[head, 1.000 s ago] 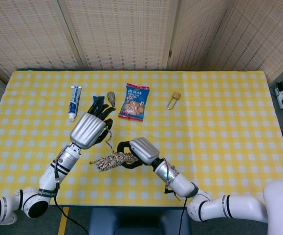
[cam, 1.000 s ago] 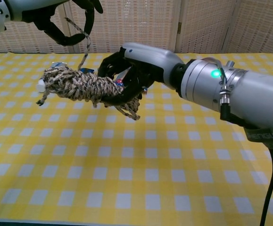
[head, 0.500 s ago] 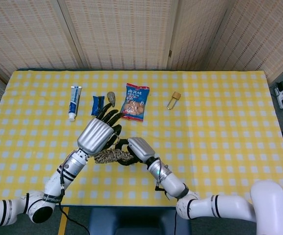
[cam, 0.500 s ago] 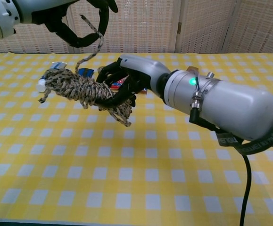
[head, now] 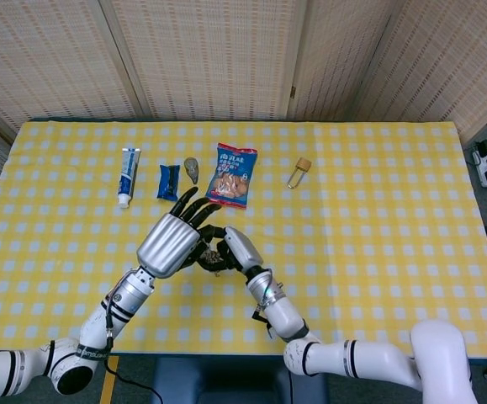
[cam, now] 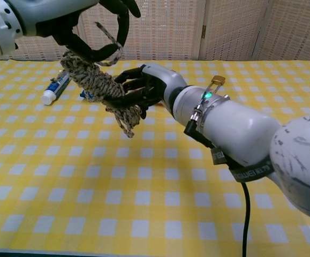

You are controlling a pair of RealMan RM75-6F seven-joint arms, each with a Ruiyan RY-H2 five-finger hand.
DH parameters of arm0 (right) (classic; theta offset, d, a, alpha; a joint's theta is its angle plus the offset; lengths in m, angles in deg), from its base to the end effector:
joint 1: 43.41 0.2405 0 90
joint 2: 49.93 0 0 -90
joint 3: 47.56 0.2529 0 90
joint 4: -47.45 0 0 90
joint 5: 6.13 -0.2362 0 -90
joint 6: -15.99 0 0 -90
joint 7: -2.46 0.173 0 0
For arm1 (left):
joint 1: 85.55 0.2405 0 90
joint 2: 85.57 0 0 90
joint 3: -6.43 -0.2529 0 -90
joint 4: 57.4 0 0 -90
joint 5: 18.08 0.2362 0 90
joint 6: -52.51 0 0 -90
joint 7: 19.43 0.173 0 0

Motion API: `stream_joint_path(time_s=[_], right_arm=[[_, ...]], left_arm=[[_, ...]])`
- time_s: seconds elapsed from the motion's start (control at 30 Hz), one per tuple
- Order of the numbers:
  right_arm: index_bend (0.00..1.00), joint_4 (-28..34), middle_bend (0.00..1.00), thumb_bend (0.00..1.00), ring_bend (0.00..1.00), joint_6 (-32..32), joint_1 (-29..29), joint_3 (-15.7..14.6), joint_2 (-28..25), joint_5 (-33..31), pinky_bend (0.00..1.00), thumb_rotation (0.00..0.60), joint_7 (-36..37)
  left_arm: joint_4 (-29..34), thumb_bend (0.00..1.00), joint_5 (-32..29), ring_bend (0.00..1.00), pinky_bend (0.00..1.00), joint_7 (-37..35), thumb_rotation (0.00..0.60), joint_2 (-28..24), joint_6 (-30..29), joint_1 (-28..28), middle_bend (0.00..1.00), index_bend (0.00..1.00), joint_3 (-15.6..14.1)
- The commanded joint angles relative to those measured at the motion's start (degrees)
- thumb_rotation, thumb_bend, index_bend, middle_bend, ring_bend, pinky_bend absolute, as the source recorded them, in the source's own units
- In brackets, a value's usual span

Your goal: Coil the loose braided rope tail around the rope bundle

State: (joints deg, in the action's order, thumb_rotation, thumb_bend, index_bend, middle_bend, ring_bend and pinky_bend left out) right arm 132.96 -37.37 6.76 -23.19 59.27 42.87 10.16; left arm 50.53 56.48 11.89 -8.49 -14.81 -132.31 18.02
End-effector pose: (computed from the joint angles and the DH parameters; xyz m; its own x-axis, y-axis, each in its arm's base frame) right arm 0.0087 -0.3519 -0.1254 -0.4605 -0.5265 0.7147 -0.8329 -0.0222 -0.5530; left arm -0.0202 0.3298 0.0277 0.4432 -0.0766 0.8931 0.6804 -0.6199 -0.3908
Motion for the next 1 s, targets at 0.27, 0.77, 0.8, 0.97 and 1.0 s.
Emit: stream_joint_path(time_s=[0.27,0.77,0.8,0.97,1.0], right_arm=[[0.95,-2.05,0.78,0.56,0.87,-2.27,-2.24,4.85,5.3,-0.96,0.72,0.6,8.86],[0.95,-3.45,0.78,0.56,0.87,-4.46,-5.38,8.88,7.63,2.04,0.72,0.6,17.28],[0.95,-3.61,0.78,0.56,0.87,-4.73,-5.53,9.09,7.7,2.31,0.72,0.6,17.65],[0.95,-4.01,0.78,0.56,0.87,-4.7,-6.27,9.79,7.65,2.31,0.72,0.6,18.96],[0.95,-4.01,0.78,0.56,0.87,-4.52,-6.42,9.78,7.46,2.25,0.72,0.6,18.92]], left_arm=[[-1.55,0.56,1.42,0.15,0.0,-1.35,0.6,1.85,-1.3,1.02,0.19,0.58,-0.48],[-4.25,0.56,2.89,0.14,0.0,-6.85,0.6,3.37,-4.16,3.86,0.18,0.59,-0.2],[-4.42,0.56,2.93,0.13,0.0,-6.97,0.6,3.33,-4.2,3.97,0.17,0.59,-0.18],[-5.28,0.56,3.17,0.13,0.0,-7.68,0.6,3.72,-5.13,4.57,0.17,0.59,0.35],[-5.47,0.56,3.22,0.13,0.0,-7.73,0.6,3.87,-5.37,4.68,0.16,0.59,0.51]])
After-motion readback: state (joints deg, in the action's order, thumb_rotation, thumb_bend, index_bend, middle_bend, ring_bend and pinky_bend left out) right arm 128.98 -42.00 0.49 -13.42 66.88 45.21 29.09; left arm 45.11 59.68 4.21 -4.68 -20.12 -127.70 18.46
